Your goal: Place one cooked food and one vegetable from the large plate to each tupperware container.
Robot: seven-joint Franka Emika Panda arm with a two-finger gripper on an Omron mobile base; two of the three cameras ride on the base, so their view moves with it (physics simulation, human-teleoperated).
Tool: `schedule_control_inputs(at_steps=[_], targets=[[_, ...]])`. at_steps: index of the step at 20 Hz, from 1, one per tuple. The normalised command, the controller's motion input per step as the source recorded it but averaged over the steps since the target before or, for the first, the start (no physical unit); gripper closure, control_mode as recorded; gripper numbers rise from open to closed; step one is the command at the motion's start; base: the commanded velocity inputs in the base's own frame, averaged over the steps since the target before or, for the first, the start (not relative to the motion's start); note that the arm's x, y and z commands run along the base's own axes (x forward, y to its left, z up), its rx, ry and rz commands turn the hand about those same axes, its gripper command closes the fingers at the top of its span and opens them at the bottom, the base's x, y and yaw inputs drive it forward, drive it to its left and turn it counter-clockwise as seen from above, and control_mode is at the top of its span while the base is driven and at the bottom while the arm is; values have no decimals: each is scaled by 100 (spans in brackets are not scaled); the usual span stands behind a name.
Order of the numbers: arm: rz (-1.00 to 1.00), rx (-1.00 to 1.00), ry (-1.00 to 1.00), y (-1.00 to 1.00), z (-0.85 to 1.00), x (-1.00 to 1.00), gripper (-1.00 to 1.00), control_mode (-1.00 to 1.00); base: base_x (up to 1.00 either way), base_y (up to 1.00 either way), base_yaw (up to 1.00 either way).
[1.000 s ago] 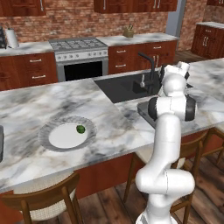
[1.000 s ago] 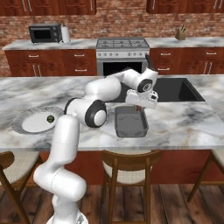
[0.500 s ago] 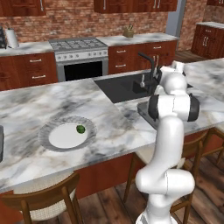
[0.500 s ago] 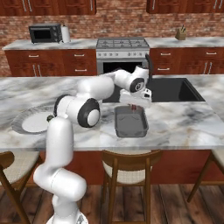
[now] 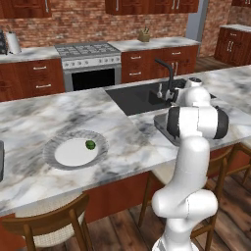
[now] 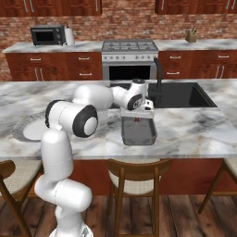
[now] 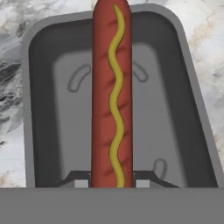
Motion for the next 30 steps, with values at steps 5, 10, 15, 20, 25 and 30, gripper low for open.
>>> schedule_control_inputs(at_steps=[5, 10, 15, 20, 25, 30], targets=[[-5, 0, 6, -32, -14, 0, 100, -100, 0, 0, 0], [0, 0, 13, -4, -7, 9, 100, -100, 0, 0, 0], [0, -1, 8, 0, -17, 3, 100, -100, 0, 0, 0], [0, 0, 0, 0, -5, 16, 100, -100, 0, 0, 0], [0, 0, 0, -1, -4, 20, 100, -100, 0, 0, 0], [2, 0, 0, -12, -29, 20, 100, -100, 0, 0, 0]])
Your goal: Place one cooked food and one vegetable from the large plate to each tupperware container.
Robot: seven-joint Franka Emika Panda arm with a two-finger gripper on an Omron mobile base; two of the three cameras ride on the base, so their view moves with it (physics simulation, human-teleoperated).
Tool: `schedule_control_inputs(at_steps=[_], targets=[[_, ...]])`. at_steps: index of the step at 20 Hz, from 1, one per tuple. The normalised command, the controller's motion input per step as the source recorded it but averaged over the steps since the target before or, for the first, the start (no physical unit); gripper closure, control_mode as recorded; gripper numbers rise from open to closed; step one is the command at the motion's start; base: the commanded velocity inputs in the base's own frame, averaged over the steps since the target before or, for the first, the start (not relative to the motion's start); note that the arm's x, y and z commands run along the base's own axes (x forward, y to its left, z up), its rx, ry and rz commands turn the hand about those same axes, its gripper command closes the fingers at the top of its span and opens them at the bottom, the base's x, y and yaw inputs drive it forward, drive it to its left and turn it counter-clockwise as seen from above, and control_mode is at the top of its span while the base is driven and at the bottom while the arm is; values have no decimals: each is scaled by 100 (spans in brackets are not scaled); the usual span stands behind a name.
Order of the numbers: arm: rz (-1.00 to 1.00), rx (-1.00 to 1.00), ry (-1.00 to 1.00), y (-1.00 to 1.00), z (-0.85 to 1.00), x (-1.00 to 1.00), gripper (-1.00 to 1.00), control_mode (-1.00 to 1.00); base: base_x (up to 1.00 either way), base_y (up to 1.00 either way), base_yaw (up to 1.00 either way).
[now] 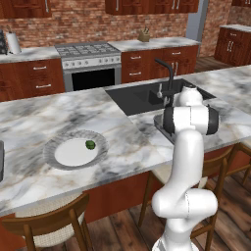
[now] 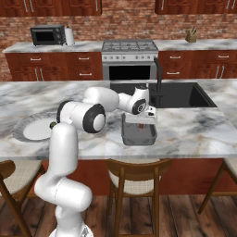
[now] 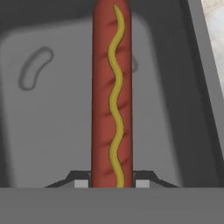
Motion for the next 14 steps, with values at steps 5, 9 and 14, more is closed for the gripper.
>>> schedule_control_inputs(at_steps=[5, 9, 14], targets=[[1, 0, 0, -1, -25, 11, 100, -100, 0, 0, 0], [1, 0, 0, 0, -17, 15, 100, -100, 0, 0, 0], [0, 0, 0, 0, -7, 0, -100, -100, 0, 0, 0]])
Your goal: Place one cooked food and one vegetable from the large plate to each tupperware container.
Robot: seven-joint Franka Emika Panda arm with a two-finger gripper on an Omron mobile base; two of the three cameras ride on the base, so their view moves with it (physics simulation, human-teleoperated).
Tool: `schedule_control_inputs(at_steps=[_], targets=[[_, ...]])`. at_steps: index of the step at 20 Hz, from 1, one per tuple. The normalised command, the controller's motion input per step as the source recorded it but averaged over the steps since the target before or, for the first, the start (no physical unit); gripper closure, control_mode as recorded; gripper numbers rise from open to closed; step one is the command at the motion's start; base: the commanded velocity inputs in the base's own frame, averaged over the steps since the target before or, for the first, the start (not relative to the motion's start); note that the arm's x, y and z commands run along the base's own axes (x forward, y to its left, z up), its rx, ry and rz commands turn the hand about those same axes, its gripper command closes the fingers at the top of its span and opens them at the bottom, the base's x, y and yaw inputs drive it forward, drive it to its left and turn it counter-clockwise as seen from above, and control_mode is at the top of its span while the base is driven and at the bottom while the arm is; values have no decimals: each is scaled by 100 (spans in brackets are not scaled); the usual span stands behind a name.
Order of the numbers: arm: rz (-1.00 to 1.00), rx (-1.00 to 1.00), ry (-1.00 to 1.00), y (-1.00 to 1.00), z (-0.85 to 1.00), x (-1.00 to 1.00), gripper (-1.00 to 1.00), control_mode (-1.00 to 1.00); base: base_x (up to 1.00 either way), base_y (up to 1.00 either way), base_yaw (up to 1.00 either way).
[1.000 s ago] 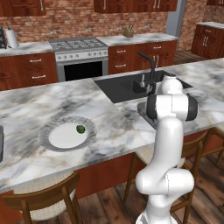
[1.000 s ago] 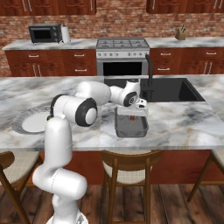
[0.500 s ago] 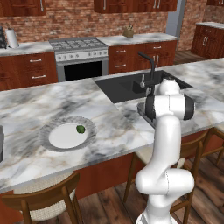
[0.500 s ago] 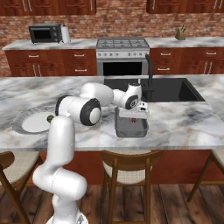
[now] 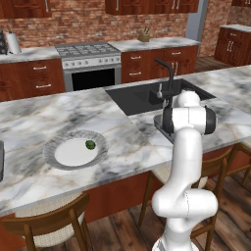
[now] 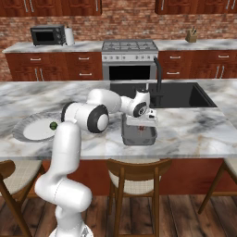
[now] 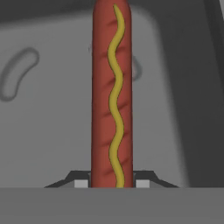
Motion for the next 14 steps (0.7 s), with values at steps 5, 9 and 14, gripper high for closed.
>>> schedule_control_inputs(at_steps=[5, 9, 14], targets=[[0, 0, 0, 0, -1, 0, -100, -100, 0, 0, 0], [0, 0, 0, 0, 0, 0, -100, -100, 0, 0, 0], [0, 0, 0, 1, 8, -5, -100, -100, 0, 0, 0]])
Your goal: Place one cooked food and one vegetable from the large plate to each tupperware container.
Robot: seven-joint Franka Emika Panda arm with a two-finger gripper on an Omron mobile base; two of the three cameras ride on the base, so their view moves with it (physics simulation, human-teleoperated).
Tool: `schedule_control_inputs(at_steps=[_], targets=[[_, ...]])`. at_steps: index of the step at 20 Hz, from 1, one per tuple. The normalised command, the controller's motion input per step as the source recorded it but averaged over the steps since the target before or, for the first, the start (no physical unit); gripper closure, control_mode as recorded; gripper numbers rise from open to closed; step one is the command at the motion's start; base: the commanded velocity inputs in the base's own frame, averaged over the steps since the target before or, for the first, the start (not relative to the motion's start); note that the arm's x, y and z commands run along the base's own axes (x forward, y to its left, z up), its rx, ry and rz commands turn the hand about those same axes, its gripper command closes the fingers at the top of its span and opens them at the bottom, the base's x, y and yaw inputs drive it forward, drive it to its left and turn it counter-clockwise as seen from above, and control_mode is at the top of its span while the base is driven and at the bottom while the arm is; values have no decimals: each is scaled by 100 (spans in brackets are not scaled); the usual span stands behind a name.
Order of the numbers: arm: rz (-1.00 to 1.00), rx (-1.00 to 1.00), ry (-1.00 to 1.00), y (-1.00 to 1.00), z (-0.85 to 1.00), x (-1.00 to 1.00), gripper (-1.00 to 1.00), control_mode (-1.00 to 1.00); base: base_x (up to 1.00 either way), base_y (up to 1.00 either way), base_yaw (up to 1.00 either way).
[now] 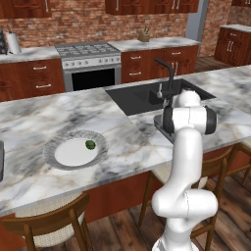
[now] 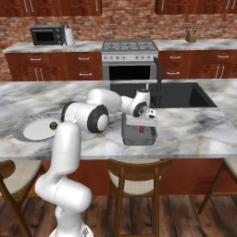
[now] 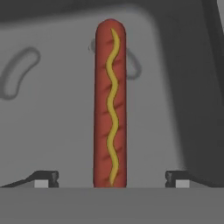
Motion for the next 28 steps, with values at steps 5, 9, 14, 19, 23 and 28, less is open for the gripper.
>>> schedule_control_inputs(at_steps=[5, 9, 14, 19, 23, 28], targets=[[-1, 0, 0, 30, 82, -36, -100, -100, 0, 0, 0], [0, 0, 0, 70, 100, -59, -100, -100, 0, 0, 0], [-1, -5, -2, 97, 61, -80, -100, -100, 0, 0, 0], [-6, -3, 2, 100, 33, -48, -100, -100, 0, 0, 0], [0, 0, 5, 100, 0, -16, -100, -100, 0, 0, 0], [5, 0, 0, 100, 1, -27, -100, -100, 0, 0, 0]])
